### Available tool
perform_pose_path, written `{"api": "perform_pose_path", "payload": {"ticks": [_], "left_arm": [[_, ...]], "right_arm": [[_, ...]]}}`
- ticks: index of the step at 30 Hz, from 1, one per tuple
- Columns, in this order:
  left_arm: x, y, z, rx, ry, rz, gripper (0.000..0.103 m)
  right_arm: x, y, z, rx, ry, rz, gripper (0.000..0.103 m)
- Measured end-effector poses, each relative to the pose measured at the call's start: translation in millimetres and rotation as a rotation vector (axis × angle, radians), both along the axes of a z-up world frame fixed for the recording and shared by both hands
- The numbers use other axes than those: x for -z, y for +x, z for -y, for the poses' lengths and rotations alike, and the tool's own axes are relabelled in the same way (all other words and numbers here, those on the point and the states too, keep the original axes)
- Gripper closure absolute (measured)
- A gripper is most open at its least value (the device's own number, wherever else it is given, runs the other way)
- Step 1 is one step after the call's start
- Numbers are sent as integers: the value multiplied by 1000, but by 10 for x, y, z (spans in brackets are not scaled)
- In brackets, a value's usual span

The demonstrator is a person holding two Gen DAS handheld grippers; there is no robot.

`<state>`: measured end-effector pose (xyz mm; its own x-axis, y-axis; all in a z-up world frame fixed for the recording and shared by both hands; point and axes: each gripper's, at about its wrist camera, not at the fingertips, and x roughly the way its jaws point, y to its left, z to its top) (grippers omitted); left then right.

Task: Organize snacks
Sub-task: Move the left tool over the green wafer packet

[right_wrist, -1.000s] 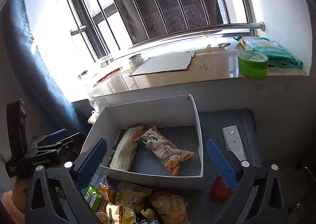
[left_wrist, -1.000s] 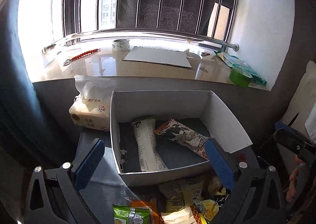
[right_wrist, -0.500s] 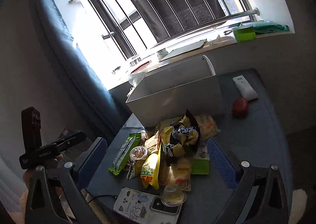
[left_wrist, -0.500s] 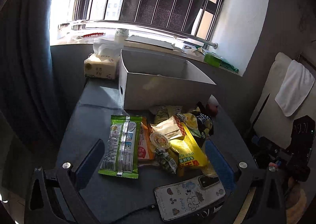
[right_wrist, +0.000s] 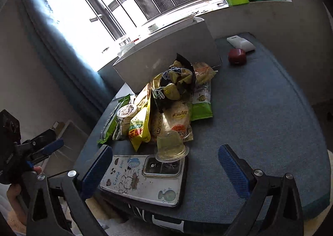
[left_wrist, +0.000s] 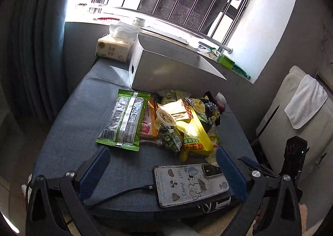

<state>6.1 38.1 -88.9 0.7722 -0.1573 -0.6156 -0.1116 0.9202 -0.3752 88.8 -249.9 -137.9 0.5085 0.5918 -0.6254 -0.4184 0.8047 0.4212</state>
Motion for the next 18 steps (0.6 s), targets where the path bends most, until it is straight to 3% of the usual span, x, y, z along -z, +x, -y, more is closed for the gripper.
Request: {"api": "perform_pose_path", "payload": {"ticks": [4, 8, 11, 12, 13, 18], "left_arm": [[88, 7, -43, -11, -13, -26, 0], [134, 2, -83, -21, -17, -38, 0], [180, 15, -120, -29, -27, -51, 0], [194, 18, -131, -28, -31, -54, 0], [205, 21, -136, -28, -32, -57, 0], [255, 66, -210, -40, -19, -73, 0]], "right_arm": [[63, 124, -151, 4, -98, -1, 0], [126, 231, -222, 2, -107, -27, 1], [195, 291, -320, -24, -148, -51, 28], [236, 312, -358, -31, -170, -72, 51], [250, 302, -364, -32, -177, -70, 57], [206, 224, -241, -28, -134, -54, 57]]}}
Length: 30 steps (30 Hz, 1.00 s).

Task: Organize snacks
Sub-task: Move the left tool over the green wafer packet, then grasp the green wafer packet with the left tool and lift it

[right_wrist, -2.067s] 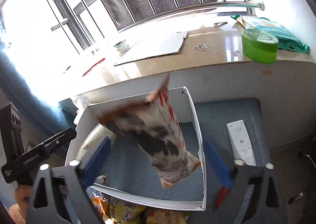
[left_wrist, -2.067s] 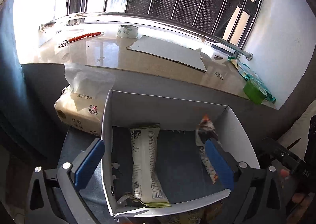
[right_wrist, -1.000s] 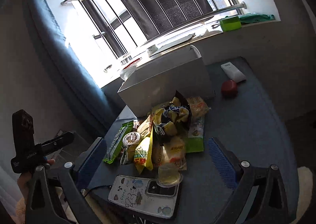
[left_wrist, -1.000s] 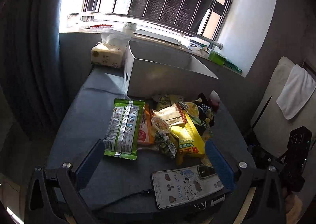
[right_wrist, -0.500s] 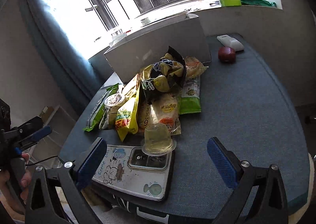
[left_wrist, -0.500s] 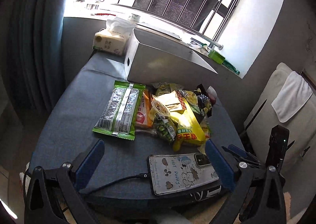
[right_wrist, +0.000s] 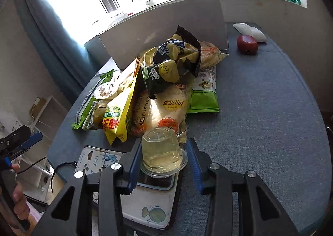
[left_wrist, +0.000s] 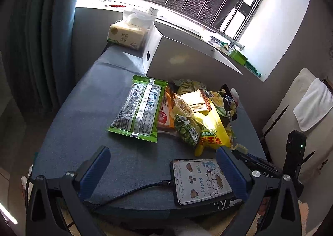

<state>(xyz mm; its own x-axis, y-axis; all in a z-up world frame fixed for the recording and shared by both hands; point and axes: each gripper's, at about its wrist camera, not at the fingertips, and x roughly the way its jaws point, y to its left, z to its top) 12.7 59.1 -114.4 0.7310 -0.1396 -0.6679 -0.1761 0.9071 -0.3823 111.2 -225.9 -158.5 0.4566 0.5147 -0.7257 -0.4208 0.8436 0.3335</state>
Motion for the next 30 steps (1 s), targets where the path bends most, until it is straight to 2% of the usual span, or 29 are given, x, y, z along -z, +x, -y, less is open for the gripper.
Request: {"api": "perform_pose_path", "payload": {"ticks": [5, 10, 12, 17, 20, 22, 24, 26, 27, 30], "left_arm": [[50, 196, -101, 18, 34, -27, 0], [132, 553, -231, 52, 58, -75, 0], [206, 755, -278, 75, 73, -111, 0], [451, 1228, -292, 109, 170, -214, 0], [552, 1372, -297, 123, 176, -246, 0], [552, 1385, -257, 136, 222, -233, 7], [488, 1349, -248, 174, 183, -194, 41], [435, 1304, -253, 141, 219, -204, 43], [391, 1254, -247, 141, 236, -183, 43], [202, 1081, -257, 140, 220, -107, 43]], "right_arm": [[-103, -42, 258, 37, 100, -12, 57], [-269, -134, 436, 58, 166, 0, 57], [-319, -170, 461, 54, 179, 8, 57], [-398, -203, 443, 34, 179, 24, 57], [-402, -211, 441, 32, 173, 24, 57], [-385, -199, 449, 32, 173, 18, 57], [-357, -184, 461, 34, 173, 10, 57], [-342, -177, 469, 37, 175, 7, 57], [-335, -172, 470, 36, 175, 5, 57], [-325, -146, 458, 32, 173, 6, 57]]}}
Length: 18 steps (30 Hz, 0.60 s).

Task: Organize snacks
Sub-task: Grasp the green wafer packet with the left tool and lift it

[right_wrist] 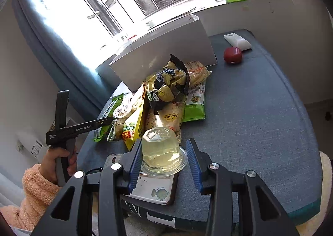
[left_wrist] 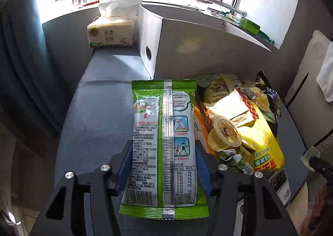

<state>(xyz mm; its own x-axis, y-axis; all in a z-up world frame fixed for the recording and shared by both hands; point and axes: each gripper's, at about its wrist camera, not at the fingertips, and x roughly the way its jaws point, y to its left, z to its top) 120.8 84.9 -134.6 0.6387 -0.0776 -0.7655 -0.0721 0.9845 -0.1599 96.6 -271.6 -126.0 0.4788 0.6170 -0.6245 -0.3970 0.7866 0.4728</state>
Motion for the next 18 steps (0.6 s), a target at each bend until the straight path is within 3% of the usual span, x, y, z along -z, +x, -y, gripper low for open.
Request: {"api": "perform_pose_path", "payload": {"ticks": [6, 9, 14, 18], "left_arm": [[-661, -96, -51, -11, -45, 197, 43], [-1009, 17, -16, 12, -41, 298, 43], [-1402, 549, 88, 27, -38, 346, 42], [-1510, 1054, 152, 46, -47, 349, 42]], "right_arm": [[-201, 257, -89, -27, 32, 32, 57], [-516, 487, -192, -45, 24, 125, 57], [-1026, 996, -393, -59, 2, 224, 57], [-1292, 1462, -545, -75, 11, 258, 57]]}}
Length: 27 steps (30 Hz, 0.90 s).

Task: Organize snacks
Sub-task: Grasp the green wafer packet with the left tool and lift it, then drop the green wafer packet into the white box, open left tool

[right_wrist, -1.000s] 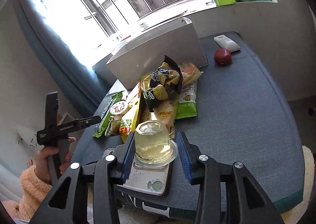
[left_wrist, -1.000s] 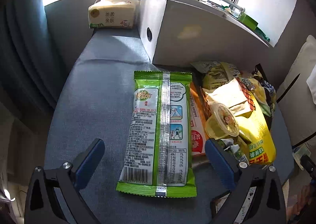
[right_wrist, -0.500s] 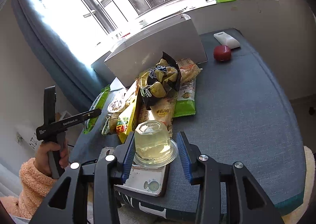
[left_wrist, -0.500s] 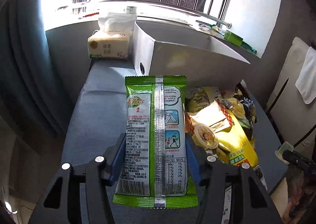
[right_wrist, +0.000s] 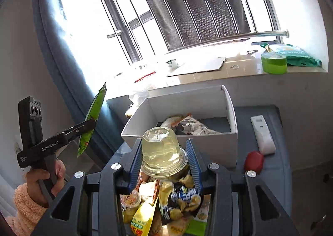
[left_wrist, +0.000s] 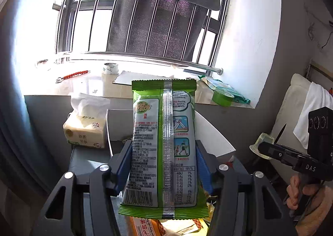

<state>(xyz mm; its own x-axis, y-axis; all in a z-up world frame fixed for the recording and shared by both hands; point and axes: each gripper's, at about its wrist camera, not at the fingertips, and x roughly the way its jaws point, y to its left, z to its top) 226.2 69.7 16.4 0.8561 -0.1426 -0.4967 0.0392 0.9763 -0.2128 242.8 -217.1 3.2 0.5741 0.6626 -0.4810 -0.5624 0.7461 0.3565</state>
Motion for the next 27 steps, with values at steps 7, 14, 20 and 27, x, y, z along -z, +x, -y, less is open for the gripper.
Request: {"api": "perform_pose_path", "payload": {"ticks": [7, 14, 20, 27], "left_arm": [[229, 793, 85, -41, 93, -110, 42], [425, 1022, 51, -56, 47, -211, 0], [428, 687, 76, -31, 50, -190, 0], [102, 29, 112, 9, 38, -54, 0]], "right_arm": [[105, 928, -202, 87, -60, -104, 57], [318, 1309, -244, 130, -120, -132, 45], [190, 1151, -139, 144, -44, -86, 0], [-51, 648, -49, 129, -5, -20, 0]]}}
